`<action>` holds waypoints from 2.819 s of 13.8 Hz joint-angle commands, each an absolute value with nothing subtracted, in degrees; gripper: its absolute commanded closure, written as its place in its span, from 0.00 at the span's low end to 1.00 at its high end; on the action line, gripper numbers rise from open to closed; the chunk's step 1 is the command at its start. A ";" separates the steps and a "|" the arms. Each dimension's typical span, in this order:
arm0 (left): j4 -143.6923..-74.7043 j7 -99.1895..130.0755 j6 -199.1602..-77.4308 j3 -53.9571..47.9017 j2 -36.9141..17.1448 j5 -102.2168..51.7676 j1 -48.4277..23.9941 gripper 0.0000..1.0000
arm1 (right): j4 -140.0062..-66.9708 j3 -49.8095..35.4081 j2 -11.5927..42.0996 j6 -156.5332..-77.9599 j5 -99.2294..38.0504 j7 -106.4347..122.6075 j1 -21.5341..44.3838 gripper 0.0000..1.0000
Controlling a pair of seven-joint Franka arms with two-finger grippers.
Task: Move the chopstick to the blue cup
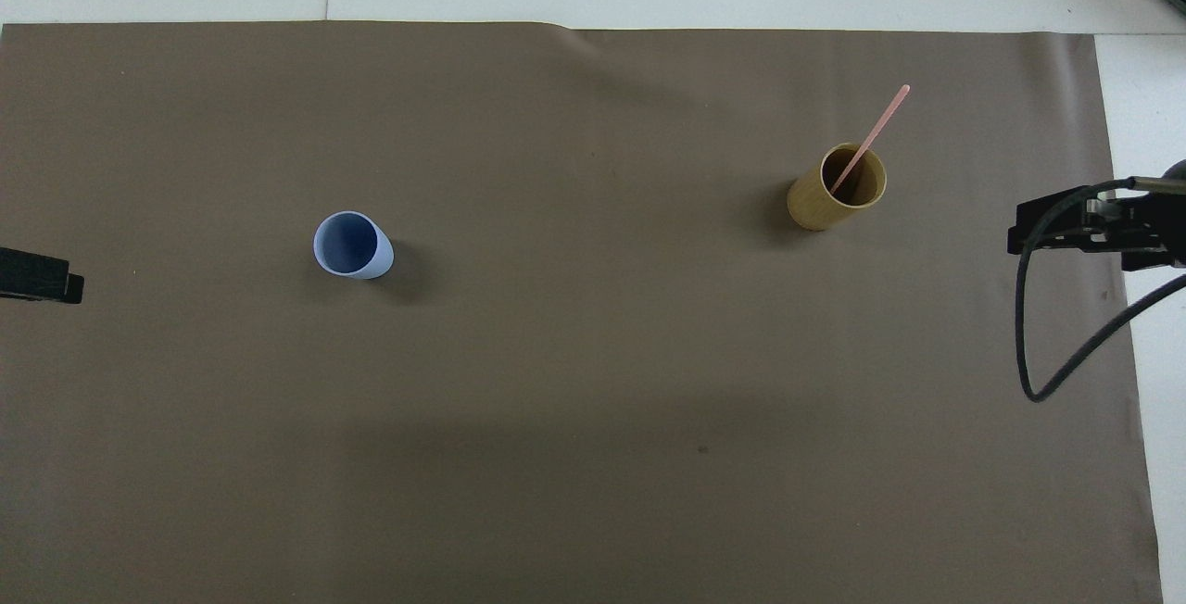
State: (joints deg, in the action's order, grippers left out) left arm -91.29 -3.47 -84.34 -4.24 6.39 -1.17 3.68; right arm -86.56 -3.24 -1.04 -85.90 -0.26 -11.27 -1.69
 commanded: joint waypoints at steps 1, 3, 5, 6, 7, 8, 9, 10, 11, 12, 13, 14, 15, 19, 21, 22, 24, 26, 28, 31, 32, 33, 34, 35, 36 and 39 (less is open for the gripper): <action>-91.58 -3.51 -83.67 -4.83 6.85 -0.35 4.66 0.00 | -87.89 -3.34 -2.20 -86.75 -0.53 -10.20 -2.64 0.00; -91.15 -3.78 -83.32 -4.83 6.68 -0.26 4.66 0.00 | -87.98 -3.34 -2.20 -86.57 -0.44 -9.93 -2.55 0.00; -91.14 -3.78 -83.06 -4.83 6.68 -0.26 4.57 0.00 | -87.63 -3.43 -2.11 -86.57 -0.09 -9.76 -2.55 0.00; -91.14 -3.78 -83.14 -4.83 6.59 -0.26 4.48 0.00 | -87.63 -3.51 -2.20 -86.57 0.17 -9.76 -2.55 0.00; -91.14 -3.78 -83.06 -4.83 6.68 -0.26 4.57 0.00 | -87.63 -3.52 -2.20 -86.49 0.35 -9.76 -2.55 0.00; -91.14 -3.78 -83.14 -4.83 6.59 -0.26 4.66 0.00 | -87.45 -3.52 -2.37 -86.40 0.35 -9.76 -2.55 0.00; -91.14 -3.78 -83.06 -4.83 6.68 -0.26 4.66 0.00 | -87.45 -3.52 -2.37 -86.40 0.26 -9.84 -2.55 0.00; -91.23 -3.78 -82.80 -4.83 6.68 -0.26 4.66 0.00 | -87.45 -3.43 -2.37 -86.48 0.00 -10.02 -2.64 0.00; -91.14 -3.61 -82.88 -4.83 6.68 -0.26 4.66 0.00 | -87.45 -3.34 -2.37 -86.57 -0.17 -10.19 -2.64 0.00; -91.14 -3.69 -83.05 -4.83 6.59 -0.26 4.22 0.00 | -87.45 -3.43 -2.37 -86.57 -0.26 -10.20 -2.64 0.00; -91.75 -3.34 -82.97 -5.01 7.03 -0.44 4.04 0.00 | -87.45 -3.43 -2.37 -86.57 -0.35 -10.20 -2.55 0.00; -92.63 -3.34 -83.23 -5.01 7.29 -0.53 4.13 0.00 | -87.45 -3.43 -2.37 -86.57 -0.53 -10.20 -2.55 0.00; -93.16 -3.34 -83.84 -5.01 7.64 -0.61 4.48 0.00 | -87.45 -3.43 -2.37 -86.57 -0.53 -10.20 -2.55 0.00; -94.56 -3.34 -88.22 -4.92 6.42 -0.70 4.57 0.00 | -87.45 -3.43 -2.37 -86.57 -0.53 -9.85 -2.55 0.00; -97.72 -2.73 -92.35 -4.92 5.81 -0.70 3.96 0.00 | -87.71 -3.25 -2.46 -86.31 -0.62 -9.84 -2.81 0.00; -99.39 -1.33 -94.55 -4.92 4.93 -0.70 3.69 0.00 | -87.80 -3.25 -2.81 -86.05 -0.53 -9.76 -2.81 0.00; -102.03 1.75 -100.77 -5.10 3.00 -0.70 2.73 0.00 | -87.80 -3.34 -2.73 -86.66 -0.18 -9.84 -2.73 0.00; -103.27 3.33 -106.32 -5.10 0.37 -0.79 1.85 0.00 | -87.71 -3.43 -2.55 -86.92 0.35 -9.93 -2.46 0.00; -103.27 6.49 -110.02 -5.10 -3.41 -0.79 0.10 0.00 | -87.63 -3.51 -2.37 -87.80 0.53 -10.19 -2.02 0.00; -103.36 11.85 -116.96 -5.10 -8.51 -0.79 -1.84 0.00 | -87.19 -3.52 -1.67 -88.24 0.61 -10.11 -2.11 0.00; -103.45 13.08 -117.94 -5.10 -10.18 -0.79 -2.72 0.00 | -87.19 -3.52 -1.32 -88.24 0.70 -10.11 -2.11 0.00; -103.88 13.79 -118.30 -5.10 -11.50 -0.79 -3.25 0.00 | -87.19 -3.52 -1.23 -88.24 0.62 -10.19 -2.11 0.00; -105.02 14.06 -119.69 -5.10 -12.12 -0.79 -4.21 0.00 | -87.19 -3.52 -1.23 -88.16 0.62 -10.11 -2.11 0.00; -107.55 14.06 -122.32 -5.10 -12.04 -0.79 -4.74 0.00 | -87.19 -3.52 -1.06 -88.24 0.70 -10.02 -2.11 0.00; -109.41 14.15 -125.13 -5.10 -12.04 -0.79 -5.18 0.00 | -86.58 -3.60 -0.79 -88.16 0.70 -9.93 -2.20 0.00; -112.23 14.15 -128.40 -5.10 -12.91 -0.79 -5.36 0.00 | -84.64 -3.95 1.58 -89.46 0.53 -9.93 -2.02 0.00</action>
State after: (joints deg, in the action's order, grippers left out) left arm -109.21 13.49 -125.77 -5.91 -13.66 -1.18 -4.65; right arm -86.21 -3.38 -0.19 -88.18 -0.18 -11.27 -1.81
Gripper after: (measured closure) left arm 0.000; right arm 0.000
